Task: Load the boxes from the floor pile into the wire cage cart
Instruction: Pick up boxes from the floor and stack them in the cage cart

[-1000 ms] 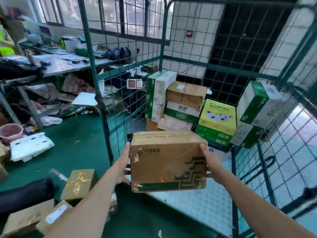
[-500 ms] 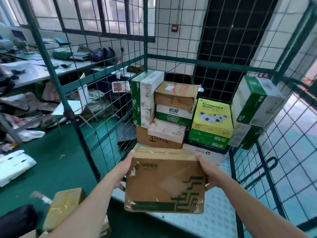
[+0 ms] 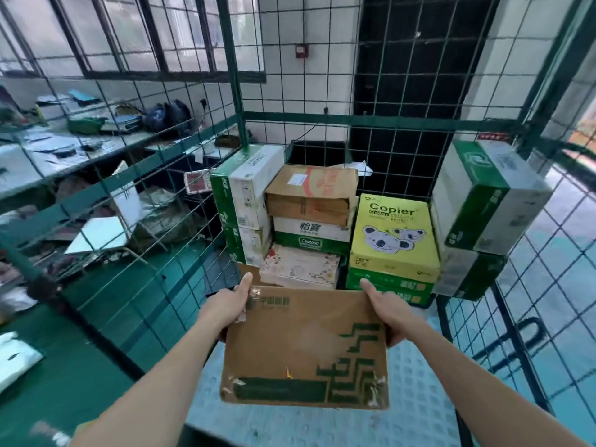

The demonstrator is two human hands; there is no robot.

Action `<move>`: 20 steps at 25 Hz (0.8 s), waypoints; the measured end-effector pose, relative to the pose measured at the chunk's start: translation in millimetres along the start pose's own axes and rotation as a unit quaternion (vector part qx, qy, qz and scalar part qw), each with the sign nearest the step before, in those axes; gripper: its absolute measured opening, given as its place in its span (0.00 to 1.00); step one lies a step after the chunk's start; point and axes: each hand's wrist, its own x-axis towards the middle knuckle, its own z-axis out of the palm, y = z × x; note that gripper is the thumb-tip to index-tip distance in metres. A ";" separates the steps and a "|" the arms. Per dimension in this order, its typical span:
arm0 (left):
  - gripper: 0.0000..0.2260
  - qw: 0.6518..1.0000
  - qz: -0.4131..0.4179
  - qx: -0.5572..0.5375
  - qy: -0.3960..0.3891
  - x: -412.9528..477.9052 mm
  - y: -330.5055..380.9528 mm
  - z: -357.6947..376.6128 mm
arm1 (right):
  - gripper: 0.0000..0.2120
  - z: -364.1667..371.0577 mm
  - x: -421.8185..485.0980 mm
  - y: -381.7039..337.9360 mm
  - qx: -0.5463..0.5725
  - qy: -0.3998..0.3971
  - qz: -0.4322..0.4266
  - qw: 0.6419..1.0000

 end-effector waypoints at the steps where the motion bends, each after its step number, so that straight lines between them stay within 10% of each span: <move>1: 0.50 1.000 -0.002 0.030 -0.001 9.9 7.4 2.4 | 0.45 -5.7 6.2 -1.3 -0.014 -0.007 0.013 1.000; 7: 0.50 0.996 0.007 0.054 -0.068 59.5 32.2 19.8 | 0.38 -20.5 45.3 3.0 -0.011 -0.011 0.050 0.999; 13: 0.26 0.970 -0.008 -0.223 -0.093 105.1 58.8 34.1 | 0.12 -9.6 99.6 -1.2 0.187 0.005 -0.022 0.982; 20: 0.08 0.963 0.046 -0.259 -0.061 211.2 80.7 20.8 | 0.13 19.5 200.1 -53.4 0.165 0.045 -0.066 0.983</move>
